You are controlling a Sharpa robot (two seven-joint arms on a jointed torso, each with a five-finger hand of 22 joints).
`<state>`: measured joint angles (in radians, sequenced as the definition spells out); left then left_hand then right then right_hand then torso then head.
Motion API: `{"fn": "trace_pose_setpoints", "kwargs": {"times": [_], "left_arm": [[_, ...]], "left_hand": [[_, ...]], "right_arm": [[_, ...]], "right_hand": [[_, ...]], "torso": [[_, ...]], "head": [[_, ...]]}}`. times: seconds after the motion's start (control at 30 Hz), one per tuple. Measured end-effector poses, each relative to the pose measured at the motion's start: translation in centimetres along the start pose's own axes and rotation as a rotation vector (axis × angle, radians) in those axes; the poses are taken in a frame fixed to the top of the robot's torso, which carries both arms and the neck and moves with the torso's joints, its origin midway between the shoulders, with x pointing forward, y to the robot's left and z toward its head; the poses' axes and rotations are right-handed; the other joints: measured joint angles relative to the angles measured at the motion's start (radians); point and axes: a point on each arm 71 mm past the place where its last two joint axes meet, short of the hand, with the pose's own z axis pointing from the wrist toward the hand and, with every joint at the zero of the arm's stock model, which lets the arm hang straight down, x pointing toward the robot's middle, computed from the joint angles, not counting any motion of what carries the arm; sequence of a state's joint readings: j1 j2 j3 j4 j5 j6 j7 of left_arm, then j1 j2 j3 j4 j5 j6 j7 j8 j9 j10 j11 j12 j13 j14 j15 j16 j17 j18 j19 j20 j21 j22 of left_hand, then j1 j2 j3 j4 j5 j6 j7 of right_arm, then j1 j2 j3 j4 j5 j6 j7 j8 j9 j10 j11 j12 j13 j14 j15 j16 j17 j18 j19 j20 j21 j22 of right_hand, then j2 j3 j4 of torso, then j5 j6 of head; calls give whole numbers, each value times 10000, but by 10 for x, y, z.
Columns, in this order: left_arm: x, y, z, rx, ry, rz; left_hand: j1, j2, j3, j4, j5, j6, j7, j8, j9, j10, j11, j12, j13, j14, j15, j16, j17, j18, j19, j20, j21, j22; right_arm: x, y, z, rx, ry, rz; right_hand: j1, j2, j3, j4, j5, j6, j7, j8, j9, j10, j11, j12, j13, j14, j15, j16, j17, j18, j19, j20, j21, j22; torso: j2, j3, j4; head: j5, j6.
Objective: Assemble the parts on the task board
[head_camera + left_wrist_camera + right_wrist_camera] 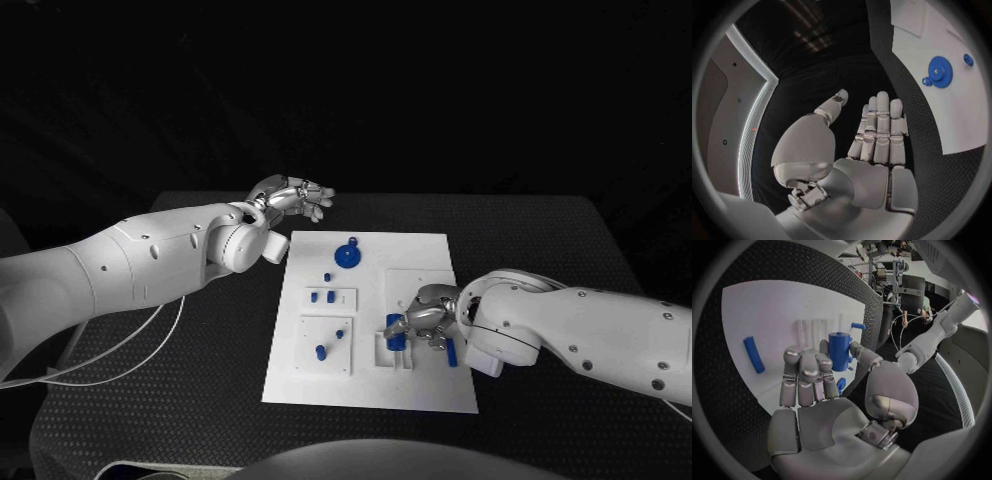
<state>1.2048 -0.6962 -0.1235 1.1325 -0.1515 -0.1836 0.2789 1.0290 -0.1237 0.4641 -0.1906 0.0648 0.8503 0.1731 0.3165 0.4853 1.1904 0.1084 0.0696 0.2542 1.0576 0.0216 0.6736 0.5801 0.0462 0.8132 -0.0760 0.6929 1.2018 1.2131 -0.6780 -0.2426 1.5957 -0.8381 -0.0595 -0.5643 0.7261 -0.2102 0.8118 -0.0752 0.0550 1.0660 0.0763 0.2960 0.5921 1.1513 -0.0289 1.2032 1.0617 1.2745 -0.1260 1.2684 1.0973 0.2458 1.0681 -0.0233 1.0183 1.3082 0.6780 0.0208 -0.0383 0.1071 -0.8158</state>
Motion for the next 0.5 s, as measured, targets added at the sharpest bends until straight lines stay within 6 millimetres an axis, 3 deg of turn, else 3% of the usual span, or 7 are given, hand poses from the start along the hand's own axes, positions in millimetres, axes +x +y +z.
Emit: {"fn": "trace_pose_setpoints", "kwargs": {"times": [0.5], "left_arm": [[2, 0, 0, -3, 71, -23]], "left_hand": [[0, 0, 0, 0, 0, 0, 0, 0, 0, 0, 0, 0, 0, 0, 0, 0, 9, -25, 0, 0, 0, 7]], "right_arm": [[8, -2, 10, 236, 348, 168]], "right_hand": [[-103, 103, 25, 25, -7, 56, -7, -11, -2, -1, 1, 0, 26, 26, -23, 0, -25, 1, -1, 1, 38, 0]], "torso": [[6, 29, -22]], "head": [[130, -66]]}}
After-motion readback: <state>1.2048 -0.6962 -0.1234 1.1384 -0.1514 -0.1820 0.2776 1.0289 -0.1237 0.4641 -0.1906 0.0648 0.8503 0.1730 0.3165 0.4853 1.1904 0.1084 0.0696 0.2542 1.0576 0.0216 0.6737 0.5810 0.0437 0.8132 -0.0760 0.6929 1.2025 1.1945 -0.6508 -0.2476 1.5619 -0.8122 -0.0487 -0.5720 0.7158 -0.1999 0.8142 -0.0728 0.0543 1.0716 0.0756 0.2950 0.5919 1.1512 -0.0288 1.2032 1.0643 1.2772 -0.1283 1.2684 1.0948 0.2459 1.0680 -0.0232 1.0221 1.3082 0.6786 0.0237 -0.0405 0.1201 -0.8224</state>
